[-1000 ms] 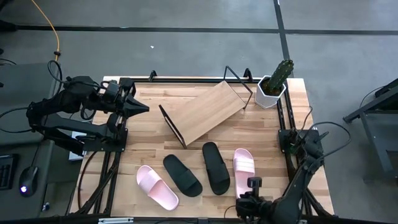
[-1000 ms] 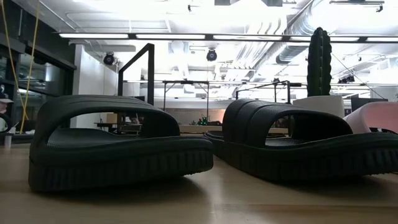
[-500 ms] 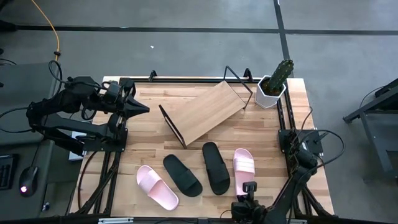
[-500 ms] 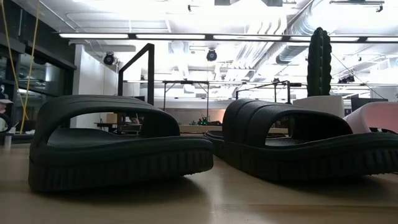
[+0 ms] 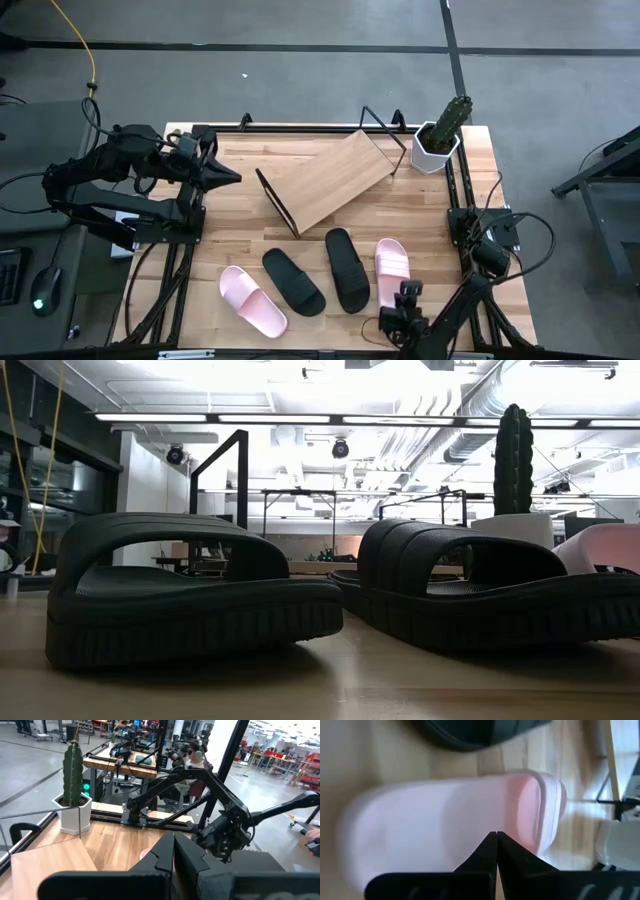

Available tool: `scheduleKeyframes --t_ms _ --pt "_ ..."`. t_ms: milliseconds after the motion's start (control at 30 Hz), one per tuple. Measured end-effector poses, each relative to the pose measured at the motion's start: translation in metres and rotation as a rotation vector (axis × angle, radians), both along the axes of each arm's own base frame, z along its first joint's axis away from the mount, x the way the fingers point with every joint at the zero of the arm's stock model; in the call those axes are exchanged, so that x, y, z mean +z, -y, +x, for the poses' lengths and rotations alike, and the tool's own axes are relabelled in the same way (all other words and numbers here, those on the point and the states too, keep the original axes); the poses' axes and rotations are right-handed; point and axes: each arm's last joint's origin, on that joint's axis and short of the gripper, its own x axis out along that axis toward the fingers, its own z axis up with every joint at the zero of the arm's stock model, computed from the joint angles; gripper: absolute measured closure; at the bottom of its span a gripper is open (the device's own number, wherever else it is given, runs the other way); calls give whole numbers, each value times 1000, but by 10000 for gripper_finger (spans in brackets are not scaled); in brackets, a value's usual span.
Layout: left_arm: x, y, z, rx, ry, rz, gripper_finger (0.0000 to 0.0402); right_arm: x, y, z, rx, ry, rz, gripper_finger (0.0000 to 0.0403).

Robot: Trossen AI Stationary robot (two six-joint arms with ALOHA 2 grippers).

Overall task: Pick and place slides into the shelf
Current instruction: Put the right pink slide on the shelf

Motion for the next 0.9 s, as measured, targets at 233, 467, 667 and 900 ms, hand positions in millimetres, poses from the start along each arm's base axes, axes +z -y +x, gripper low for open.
scheduleKeyframes --t_ms 233,467,667,900 --pt "0 0 0 9 1 1 401 -8 5 -4 -10 -11 -35 403" --pt "0 0 0 10 1 1 401 -3 4 2 31 5 -41 403" --pt "0 0 0 10 1 1 401 1 4 7 65 -42 -20 395" --pt "0 0 0 10 1 2 401 7 7 16 105 -66 -13 357"
